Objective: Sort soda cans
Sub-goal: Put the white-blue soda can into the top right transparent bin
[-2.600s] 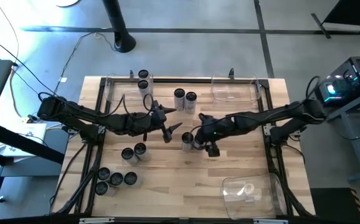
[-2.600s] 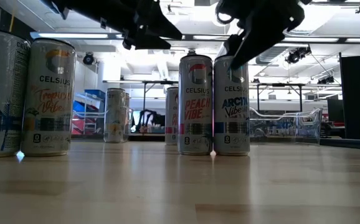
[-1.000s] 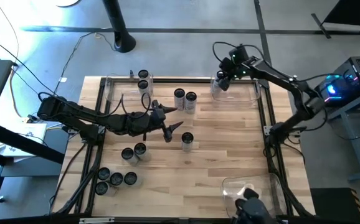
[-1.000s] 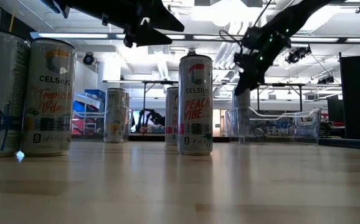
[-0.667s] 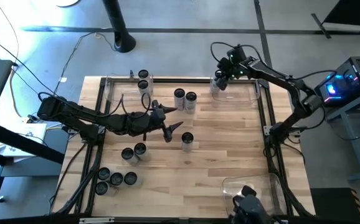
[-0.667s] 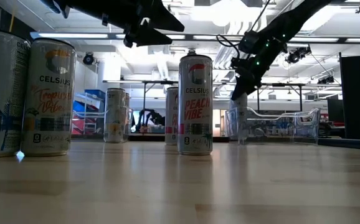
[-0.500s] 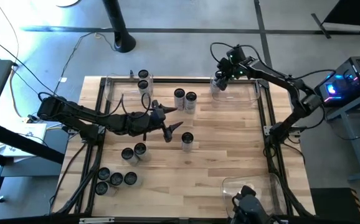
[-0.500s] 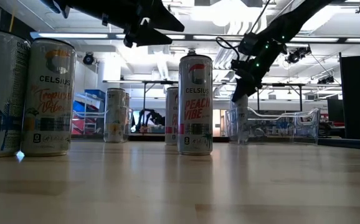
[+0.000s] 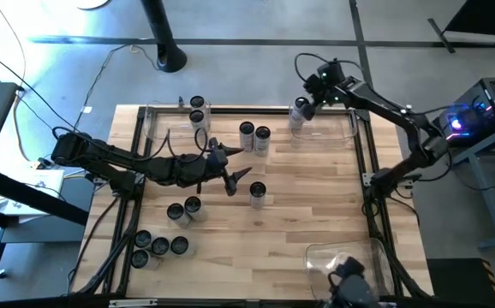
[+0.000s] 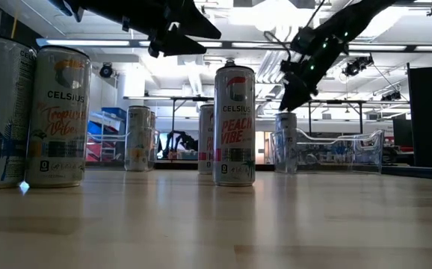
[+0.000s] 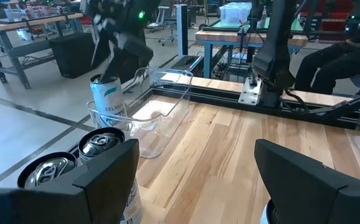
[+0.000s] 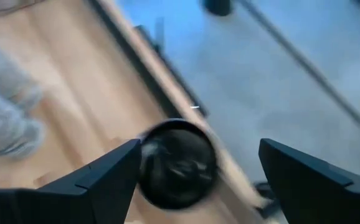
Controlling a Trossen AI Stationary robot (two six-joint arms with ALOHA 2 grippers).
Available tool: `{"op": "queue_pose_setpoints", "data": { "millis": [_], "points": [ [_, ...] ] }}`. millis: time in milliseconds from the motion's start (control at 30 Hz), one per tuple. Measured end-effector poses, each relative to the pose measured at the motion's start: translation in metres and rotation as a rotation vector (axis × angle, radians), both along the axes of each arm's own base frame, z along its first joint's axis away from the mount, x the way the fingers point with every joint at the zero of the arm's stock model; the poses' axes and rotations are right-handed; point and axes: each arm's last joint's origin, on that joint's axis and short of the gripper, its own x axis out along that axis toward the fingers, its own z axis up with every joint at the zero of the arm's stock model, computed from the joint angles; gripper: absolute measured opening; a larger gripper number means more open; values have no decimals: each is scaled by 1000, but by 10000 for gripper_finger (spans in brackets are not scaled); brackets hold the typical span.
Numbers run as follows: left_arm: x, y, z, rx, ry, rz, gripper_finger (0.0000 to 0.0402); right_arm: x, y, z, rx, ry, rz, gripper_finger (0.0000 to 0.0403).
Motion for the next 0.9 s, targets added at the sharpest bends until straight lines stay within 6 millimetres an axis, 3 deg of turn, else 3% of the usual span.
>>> {"op": "queue_pose_setpoints", "data": {
  "millis": [133, 233, 333, 467, 667, 900],
  "points": [
    [0, 0, 0, 0, -1, 0, 314, -14, 17, 27, -93, 8, -77, 321],
    [0, 0, 0, 0, -1, 0, 314, -21, 37, 49, -122, -65, -32, 322],
    [0, 0, 0, -9, -5, 2, 314, -18, 59, 64, -74, -211, 161, 322],
    [0, 0, 0, -17, -4, 1, 314, 0, 89, 71, 0, -343, 538, 323],
    [0, 0, -2, -34, 6, -2, 314, 49, 101, 51, -23, -297, 578, 323],
    [-1, 0, -5, -52, 33, 2, 314, 98, 83, 1, 2, -235, 505, 323]
  ]
}}
